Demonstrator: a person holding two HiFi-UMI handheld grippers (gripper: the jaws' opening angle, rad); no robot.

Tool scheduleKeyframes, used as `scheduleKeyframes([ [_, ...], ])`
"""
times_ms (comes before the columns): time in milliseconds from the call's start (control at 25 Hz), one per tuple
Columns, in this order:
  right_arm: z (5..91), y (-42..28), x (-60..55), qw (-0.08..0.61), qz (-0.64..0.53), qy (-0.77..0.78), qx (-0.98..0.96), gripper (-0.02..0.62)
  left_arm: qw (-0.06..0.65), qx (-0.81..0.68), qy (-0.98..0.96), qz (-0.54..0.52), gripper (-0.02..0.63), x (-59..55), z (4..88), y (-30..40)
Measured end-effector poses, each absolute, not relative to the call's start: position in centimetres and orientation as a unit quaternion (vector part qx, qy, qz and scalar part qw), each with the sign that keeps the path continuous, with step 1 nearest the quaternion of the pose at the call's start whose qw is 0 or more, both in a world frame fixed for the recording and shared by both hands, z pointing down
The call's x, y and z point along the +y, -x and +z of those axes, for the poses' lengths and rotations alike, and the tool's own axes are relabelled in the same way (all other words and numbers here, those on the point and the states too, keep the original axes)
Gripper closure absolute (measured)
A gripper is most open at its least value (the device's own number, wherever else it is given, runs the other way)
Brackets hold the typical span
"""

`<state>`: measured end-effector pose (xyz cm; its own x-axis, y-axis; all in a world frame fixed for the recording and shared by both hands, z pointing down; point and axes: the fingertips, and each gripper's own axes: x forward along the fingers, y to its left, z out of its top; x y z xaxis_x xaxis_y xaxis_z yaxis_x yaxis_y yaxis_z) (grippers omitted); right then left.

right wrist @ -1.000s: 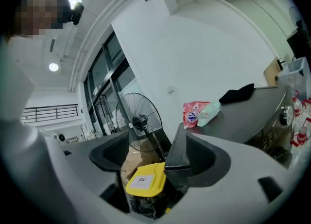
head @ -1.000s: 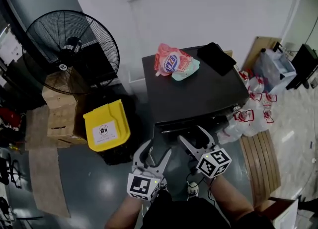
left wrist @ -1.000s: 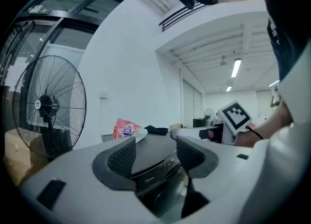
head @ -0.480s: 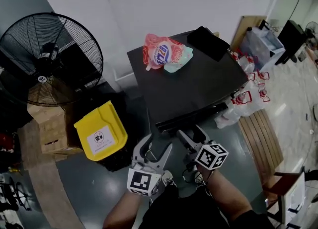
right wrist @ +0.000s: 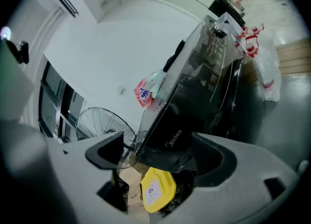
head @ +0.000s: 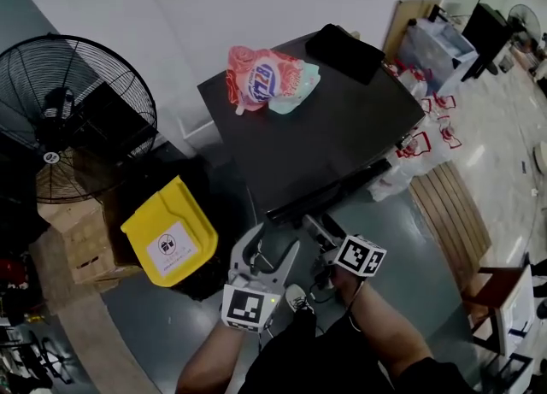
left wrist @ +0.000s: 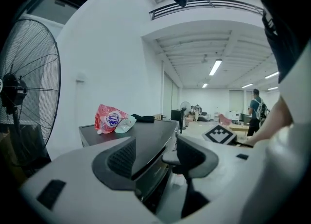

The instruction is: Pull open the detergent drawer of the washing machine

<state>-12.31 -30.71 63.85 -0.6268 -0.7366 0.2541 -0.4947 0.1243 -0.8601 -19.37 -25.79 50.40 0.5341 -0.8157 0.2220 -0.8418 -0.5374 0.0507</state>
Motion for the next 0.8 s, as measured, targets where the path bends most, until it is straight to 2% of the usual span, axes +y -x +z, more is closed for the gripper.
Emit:
scheduleKeyframes([
  [320,66.6,12.5,-32.3,0.205,-0.609,0.4,0.654,0.128,0.074,-0.461,-0.879,0.092,0.364,-26.4,51.4,19.4],
  [800,69.4,13.0,-34.2,0.23,-0.637,0.392,0.622,0.107,0.084,-0.468,-0.874,0.098,0.364,-26.0,52.2,20.7],
])
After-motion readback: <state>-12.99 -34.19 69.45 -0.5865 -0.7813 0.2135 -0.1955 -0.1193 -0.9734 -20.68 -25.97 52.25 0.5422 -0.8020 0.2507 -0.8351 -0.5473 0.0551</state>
